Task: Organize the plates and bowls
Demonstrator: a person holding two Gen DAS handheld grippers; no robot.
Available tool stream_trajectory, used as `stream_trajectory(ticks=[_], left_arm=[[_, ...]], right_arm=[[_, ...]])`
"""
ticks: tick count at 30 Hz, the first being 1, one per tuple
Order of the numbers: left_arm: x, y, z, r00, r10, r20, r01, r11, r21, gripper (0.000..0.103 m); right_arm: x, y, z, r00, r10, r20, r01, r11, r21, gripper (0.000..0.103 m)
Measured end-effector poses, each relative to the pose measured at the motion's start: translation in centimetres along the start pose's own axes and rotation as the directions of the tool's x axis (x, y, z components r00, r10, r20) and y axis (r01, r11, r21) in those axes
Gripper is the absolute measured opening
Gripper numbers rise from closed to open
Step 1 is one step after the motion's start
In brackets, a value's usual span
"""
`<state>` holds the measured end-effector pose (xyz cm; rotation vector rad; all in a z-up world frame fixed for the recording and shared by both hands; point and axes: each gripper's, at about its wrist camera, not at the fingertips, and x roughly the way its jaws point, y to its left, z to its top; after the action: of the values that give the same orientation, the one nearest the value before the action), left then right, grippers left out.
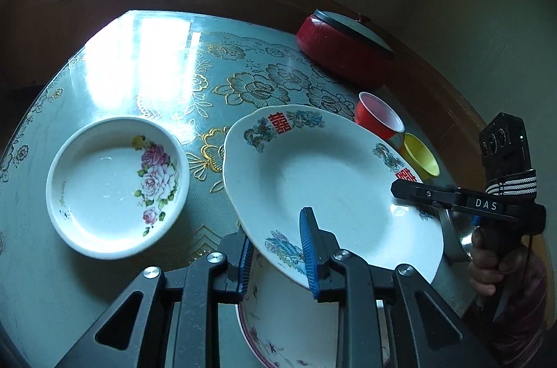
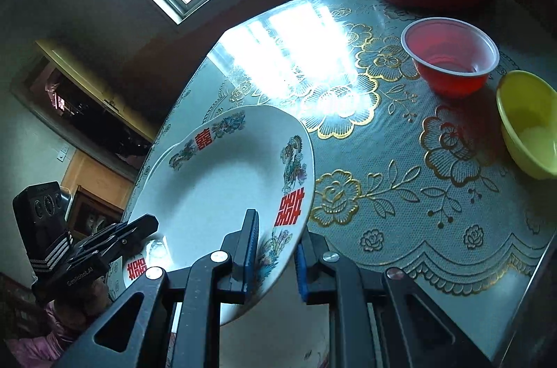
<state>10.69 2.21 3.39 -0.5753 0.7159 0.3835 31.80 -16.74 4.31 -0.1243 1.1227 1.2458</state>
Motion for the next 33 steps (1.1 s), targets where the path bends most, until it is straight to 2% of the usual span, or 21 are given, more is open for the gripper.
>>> stream_trajectory(ticks=[14, 22, 33], left_arm=[[-2.5, -1.0, -5.2, 1.000, -0.026, -0.016, 0.026, 0.999, -0.026, 0.027], [-2.2, -1.7, -7.4, 0.999, -0.027, -0.046, 0.024, 0.998, -0.058, 0.027], [-2.0, -1.8, -8.0, 0.998, 0.001, -0.055, -0.004, 0.998, -0.063, 0.027]], right_arm=[[-2.0, 1.1, -5.7, 0.998, 0.039, -0.040, -0.040, 0.999, -0.017, 0.018], [-1.2, 0.7, -7.2, 0.997, 0.015, -0.079, -0.016, 1.000, -0.016, 0.018], [-0.2, 0.5, -7.6, 0.994, -0.012, -0.107, 0.008, 0.999, -0.037, 0.019]])
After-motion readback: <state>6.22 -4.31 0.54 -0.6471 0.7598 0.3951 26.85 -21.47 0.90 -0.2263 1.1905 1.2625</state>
